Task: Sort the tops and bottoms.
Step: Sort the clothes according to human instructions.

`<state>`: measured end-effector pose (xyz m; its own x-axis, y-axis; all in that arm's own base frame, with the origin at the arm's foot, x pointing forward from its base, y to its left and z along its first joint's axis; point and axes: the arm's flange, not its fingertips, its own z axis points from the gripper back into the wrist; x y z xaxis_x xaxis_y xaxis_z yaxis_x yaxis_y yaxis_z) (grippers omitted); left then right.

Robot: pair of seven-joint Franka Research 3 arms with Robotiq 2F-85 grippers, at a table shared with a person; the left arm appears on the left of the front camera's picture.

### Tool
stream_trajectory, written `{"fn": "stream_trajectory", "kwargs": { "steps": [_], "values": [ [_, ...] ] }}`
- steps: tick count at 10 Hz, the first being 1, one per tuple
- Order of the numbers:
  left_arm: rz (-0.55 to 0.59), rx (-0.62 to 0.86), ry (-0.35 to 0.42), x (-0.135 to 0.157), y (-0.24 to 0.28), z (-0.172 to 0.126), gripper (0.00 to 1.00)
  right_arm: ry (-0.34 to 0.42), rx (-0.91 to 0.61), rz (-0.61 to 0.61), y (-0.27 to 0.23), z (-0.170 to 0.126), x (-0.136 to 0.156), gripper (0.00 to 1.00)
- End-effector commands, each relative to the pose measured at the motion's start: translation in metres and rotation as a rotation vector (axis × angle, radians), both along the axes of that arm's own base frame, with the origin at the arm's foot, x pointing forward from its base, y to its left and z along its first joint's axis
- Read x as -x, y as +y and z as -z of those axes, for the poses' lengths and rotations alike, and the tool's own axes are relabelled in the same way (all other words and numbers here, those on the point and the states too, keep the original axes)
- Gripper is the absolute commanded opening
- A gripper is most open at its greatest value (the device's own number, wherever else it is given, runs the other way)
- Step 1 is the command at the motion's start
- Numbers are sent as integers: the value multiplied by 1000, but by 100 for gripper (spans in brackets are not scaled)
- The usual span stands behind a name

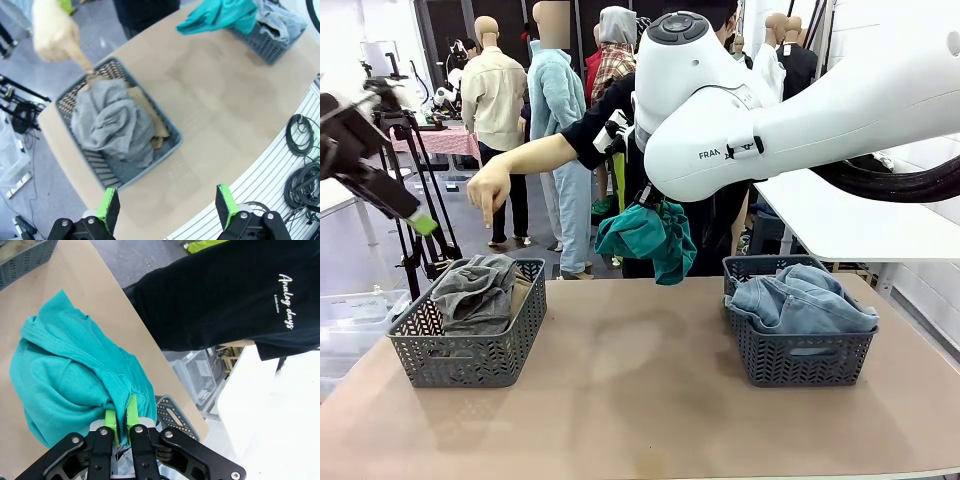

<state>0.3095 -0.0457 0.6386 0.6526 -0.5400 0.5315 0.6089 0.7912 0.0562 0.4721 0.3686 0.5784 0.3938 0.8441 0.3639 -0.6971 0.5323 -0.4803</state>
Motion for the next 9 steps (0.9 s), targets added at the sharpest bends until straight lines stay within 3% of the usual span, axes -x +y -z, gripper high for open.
{"fn": "stream_trajectory", "kwargs": {
  "steps": [1, 4, 9],
  "values": [
    [-22, -7, -28, 12, 22, -12, 100, 5, 2, 4, -1, -2, 1, 0],
    [-39, 6, -46, 19, 30, -16, 100, -13, -6, -40, 11, -5, 0, 0],
    [-52, 9, -49, 20, 29, -21, 100, -192, -93, -313, 84, -58, 19, 0]
  ]
}}
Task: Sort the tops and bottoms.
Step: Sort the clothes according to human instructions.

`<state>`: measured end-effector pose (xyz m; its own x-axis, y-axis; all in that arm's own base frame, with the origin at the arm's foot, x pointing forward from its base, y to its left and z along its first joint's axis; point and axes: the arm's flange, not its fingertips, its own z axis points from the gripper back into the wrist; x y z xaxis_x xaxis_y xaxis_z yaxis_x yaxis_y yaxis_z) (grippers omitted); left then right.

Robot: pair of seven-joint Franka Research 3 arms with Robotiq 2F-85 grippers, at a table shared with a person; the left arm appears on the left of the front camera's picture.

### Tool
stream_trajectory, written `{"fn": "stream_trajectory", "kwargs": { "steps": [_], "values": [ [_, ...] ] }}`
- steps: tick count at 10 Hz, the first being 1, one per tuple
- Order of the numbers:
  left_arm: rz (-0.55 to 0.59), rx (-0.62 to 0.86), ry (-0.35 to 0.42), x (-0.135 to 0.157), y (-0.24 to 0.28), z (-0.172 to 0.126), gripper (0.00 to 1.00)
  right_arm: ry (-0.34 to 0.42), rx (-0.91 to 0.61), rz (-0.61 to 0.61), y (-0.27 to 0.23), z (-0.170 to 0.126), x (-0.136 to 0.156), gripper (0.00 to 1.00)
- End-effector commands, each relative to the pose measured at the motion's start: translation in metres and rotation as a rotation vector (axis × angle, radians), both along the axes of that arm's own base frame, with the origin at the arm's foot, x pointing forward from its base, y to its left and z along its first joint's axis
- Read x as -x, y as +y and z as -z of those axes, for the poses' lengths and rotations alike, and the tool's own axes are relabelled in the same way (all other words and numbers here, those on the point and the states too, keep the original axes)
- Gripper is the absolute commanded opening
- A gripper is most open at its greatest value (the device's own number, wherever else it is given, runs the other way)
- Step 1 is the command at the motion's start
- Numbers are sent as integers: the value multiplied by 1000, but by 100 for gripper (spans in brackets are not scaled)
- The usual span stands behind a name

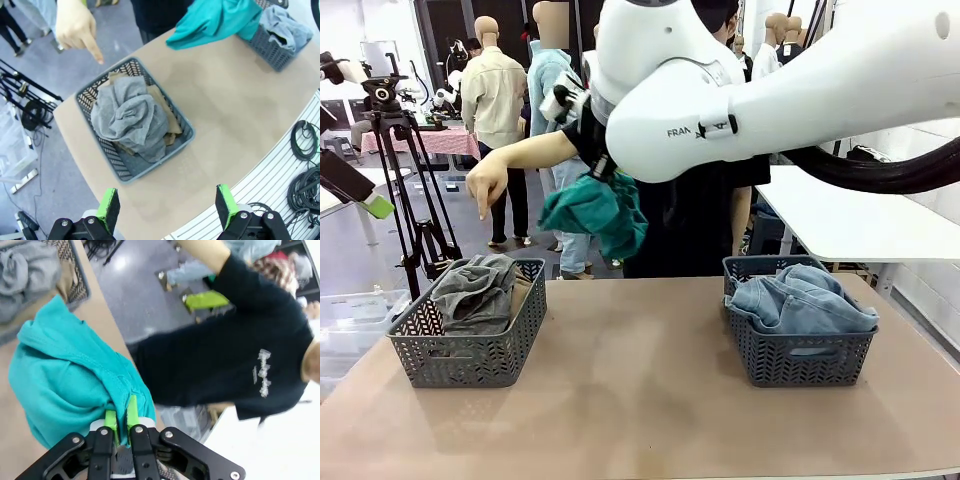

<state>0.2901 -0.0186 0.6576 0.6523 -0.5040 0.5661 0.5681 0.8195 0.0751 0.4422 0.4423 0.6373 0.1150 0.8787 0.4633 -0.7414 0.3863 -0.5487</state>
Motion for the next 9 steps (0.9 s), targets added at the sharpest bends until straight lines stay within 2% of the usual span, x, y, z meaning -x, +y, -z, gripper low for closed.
{"fn": "stream_trajectory", "kwargs": {
  "steps": [1, 3, 5, 9],
  "values": [
    [-5, 0, -4, 1, 2, -2, 100, -80, -40, -122, 32, -6, -14, 0],
    [-5, 0, -4, 1, 2, -2, 100, -105, -19, -261, 77, -8, -33, 0],
    [-5, 0, -4, 1, 2, -2, 100, -97, -12, -375, 125, -2, -42, 0],
    [-5, 0, -4, 1, 2, -2, 100, 43, -65, -501, 179, 45, -55, 0]
  ]
}}
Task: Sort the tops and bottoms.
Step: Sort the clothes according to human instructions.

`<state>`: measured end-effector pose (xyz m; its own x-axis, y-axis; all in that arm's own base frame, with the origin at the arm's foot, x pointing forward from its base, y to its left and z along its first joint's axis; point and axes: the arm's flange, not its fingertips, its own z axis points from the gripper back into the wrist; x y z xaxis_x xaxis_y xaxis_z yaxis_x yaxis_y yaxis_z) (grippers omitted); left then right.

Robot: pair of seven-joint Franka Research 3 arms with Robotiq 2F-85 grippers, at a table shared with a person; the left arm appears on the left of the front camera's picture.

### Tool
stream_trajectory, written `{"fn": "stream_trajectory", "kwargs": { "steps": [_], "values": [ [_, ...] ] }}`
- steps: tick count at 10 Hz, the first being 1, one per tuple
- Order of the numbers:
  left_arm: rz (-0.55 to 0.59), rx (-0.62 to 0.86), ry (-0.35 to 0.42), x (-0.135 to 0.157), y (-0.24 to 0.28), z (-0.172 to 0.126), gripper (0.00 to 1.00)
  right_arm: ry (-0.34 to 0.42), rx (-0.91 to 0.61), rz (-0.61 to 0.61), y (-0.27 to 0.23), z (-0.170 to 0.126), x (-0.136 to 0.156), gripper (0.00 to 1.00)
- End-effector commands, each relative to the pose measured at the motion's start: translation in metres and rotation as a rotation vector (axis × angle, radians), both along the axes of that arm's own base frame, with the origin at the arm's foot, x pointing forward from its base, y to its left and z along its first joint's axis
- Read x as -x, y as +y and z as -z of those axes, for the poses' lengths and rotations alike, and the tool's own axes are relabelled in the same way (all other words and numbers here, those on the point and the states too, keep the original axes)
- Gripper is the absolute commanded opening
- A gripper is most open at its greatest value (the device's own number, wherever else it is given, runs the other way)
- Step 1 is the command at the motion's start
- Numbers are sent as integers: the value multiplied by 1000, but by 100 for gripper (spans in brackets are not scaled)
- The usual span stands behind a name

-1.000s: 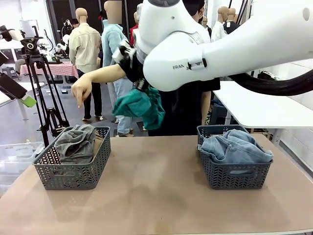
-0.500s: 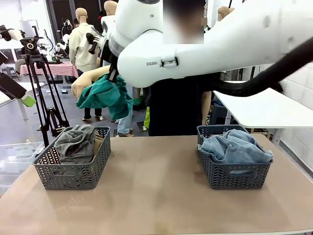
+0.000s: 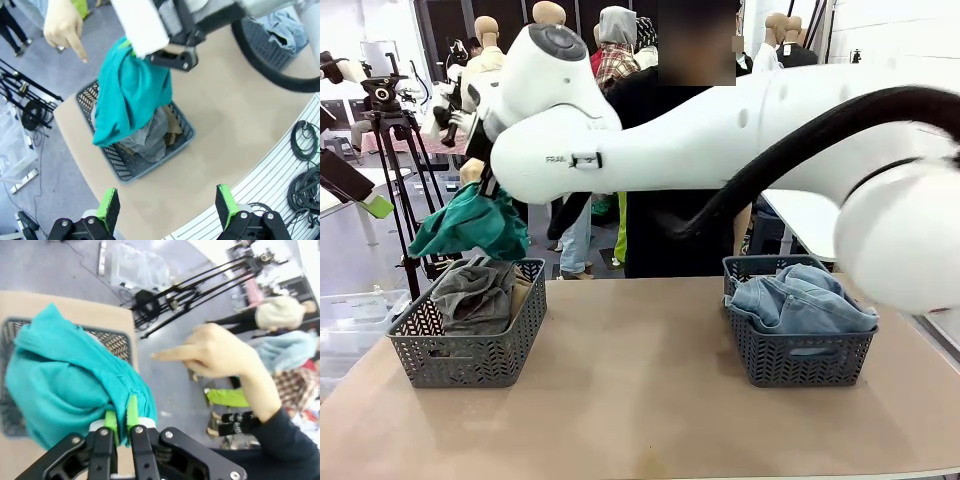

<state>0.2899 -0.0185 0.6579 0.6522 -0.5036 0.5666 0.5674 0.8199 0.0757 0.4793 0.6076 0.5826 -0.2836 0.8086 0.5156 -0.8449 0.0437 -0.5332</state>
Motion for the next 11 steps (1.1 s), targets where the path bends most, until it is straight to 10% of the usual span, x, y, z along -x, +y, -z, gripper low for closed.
{"fn": "stream_trajectory", "kwargs": {
  "steps": [1, 5, 11],
  "values": [
    [-5, 0, -3, 0, 2, -1, 100, 100, 10, -65, 17, 4, -20, 0],
    [-5, 0, -3, 0, 2, -1, 100, 0, 0, 0, 0, 0, 0, 0],
    [-5, 0, -3, 0, 2, -1, 100, 206, 41, -20, 47, 91, -50, 0]
  ]
}}
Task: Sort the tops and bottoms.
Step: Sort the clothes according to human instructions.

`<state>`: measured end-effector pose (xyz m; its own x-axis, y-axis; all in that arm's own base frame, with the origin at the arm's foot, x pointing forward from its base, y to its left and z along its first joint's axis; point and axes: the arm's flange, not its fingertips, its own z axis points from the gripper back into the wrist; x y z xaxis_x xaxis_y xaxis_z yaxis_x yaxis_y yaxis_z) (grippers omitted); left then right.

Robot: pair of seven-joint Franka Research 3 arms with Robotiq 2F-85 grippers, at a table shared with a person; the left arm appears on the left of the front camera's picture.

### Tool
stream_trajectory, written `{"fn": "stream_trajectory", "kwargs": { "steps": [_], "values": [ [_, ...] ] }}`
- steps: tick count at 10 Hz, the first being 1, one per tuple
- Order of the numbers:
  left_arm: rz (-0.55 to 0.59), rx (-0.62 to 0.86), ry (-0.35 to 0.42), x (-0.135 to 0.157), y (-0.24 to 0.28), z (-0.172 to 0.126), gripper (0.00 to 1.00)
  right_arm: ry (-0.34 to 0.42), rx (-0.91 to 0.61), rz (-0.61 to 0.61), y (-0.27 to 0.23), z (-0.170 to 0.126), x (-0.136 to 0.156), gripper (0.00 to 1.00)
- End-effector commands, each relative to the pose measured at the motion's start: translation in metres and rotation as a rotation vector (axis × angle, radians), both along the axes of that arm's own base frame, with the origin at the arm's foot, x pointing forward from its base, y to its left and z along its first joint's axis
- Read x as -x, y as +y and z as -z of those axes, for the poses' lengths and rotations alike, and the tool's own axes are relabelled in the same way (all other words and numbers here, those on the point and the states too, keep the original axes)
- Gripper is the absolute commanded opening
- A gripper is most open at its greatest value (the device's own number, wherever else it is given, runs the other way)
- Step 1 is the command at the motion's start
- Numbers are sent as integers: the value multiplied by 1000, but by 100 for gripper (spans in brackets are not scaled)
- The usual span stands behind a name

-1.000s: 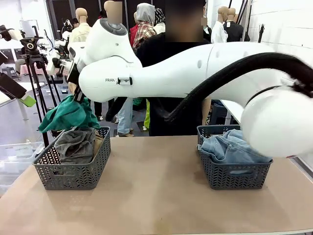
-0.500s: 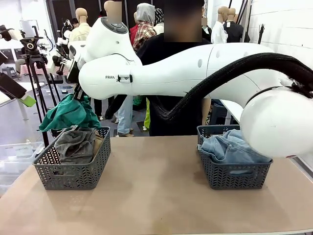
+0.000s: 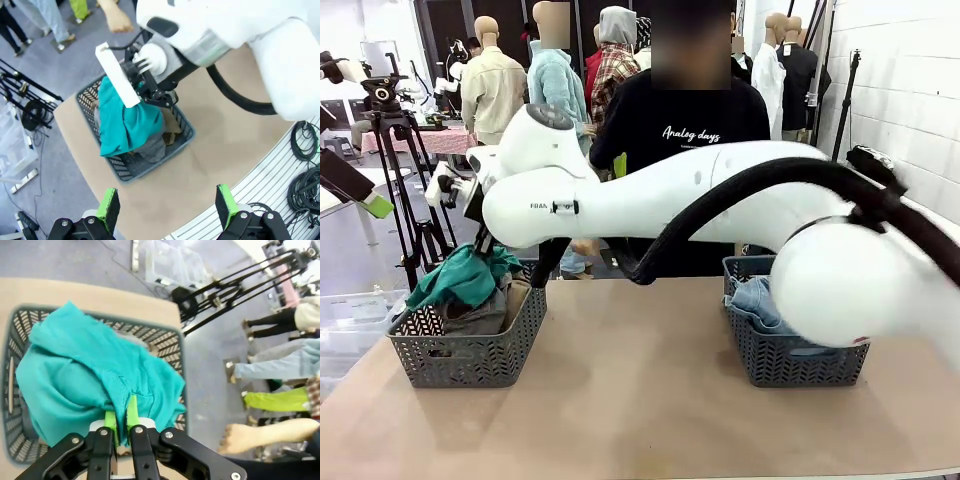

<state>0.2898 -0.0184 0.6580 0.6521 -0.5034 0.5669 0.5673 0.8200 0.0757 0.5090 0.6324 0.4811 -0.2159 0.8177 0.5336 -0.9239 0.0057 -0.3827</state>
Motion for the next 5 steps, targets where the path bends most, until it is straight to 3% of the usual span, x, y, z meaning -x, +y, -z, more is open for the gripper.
{"fn": "stream_trajectory", "kwargs": {
  "steps": [1, 5],
  "values": [
    [-4, 0, -3, 0, 2, -1, 100, 48, 52, 31, 28, -1, -25, 0],
    [-4, 0, -3, 0, 2, -1, 100, 168, 218, 19, 53, 44, -30, 0]
  ]
}}
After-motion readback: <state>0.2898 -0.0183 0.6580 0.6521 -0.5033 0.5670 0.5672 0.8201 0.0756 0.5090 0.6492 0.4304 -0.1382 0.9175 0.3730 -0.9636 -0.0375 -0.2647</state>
